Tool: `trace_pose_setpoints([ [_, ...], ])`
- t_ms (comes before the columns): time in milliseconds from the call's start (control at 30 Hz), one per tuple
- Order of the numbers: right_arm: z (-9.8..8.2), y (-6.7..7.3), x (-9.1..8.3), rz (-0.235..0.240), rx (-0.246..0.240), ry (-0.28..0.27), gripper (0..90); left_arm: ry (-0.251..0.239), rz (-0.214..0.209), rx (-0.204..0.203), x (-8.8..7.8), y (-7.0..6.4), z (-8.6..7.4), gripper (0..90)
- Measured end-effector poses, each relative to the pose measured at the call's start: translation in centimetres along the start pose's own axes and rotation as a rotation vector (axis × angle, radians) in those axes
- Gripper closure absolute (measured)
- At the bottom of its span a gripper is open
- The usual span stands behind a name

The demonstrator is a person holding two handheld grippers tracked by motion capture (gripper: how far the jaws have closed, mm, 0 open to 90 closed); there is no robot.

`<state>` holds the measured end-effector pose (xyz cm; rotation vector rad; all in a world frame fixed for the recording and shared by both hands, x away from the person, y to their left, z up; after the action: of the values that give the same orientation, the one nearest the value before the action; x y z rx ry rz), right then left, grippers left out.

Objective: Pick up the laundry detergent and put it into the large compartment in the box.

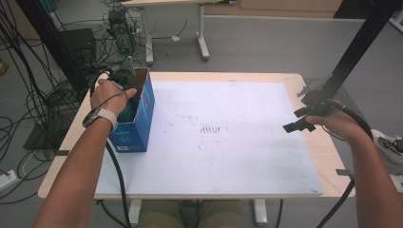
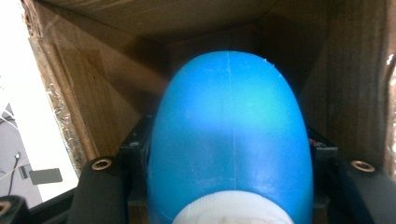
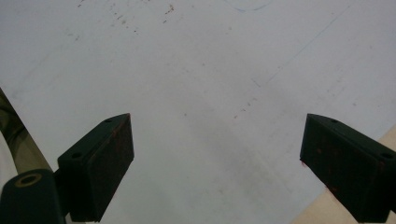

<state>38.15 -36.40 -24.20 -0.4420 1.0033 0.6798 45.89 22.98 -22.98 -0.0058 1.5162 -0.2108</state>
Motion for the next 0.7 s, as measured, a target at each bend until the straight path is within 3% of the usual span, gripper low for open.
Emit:
trace_pose_setpoints([
  [700,-0.25,-0.09,-0.08,-0.001,0.003,0.0,9.8,0.0,-0.001,-0.002,0.03,0.04,0.04,37.9],
])
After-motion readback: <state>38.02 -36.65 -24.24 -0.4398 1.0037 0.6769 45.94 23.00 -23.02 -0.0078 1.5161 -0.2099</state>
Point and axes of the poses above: each handheld gripper's, and its own axes: x roughly forward along the jaws, z roughly out of its top, y roughly to its left, the point moved 7 cm from there along x, roughly forward along the jaws, and after that the axes turned 10 degrees about -z, right-handed, at the moved point
